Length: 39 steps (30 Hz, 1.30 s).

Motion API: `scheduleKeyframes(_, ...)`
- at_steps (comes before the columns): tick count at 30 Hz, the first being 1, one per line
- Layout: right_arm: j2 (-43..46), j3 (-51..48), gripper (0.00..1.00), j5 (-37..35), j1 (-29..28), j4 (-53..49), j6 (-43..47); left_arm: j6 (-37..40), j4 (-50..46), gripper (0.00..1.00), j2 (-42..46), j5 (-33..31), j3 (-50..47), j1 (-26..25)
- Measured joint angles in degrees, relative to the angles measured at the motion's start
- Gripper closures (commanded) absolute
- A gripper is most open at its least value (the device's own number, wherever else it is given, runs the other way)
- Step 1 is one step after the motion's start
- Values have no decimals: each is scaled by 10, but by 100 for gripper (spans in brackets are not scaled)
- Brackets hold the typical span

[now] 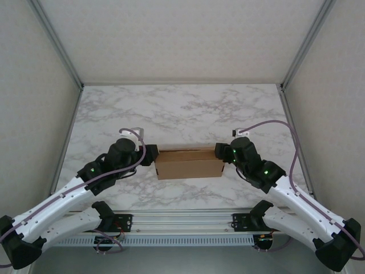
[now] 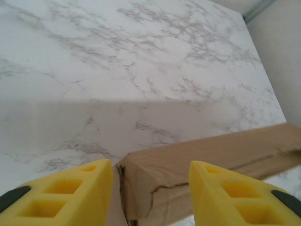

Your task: Fold the paper box

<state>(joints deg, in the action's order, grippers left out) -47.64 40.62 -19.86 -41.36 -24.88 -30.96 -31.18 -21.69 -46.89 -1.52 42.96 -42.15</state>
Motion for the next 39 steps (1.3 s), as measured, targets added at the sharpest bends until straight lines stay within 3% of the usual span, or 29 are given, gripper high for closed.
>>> scheduleKeyframes(6,-2,0,33,4,0,1,3,66,-17,62,-28,39,6,0)
scheduleKeyframes(13,-1,0,34,4,0,2,4,83,-44,67,-56,32,16,0)
scheduleKeyframes(23,2,0,36,4,2,1,8,66,-50,89,-84,31,17,0)
scheduleKeyframes(39,0,0,38,17,2,3,5,29,-54,93,-84,66,23,30)
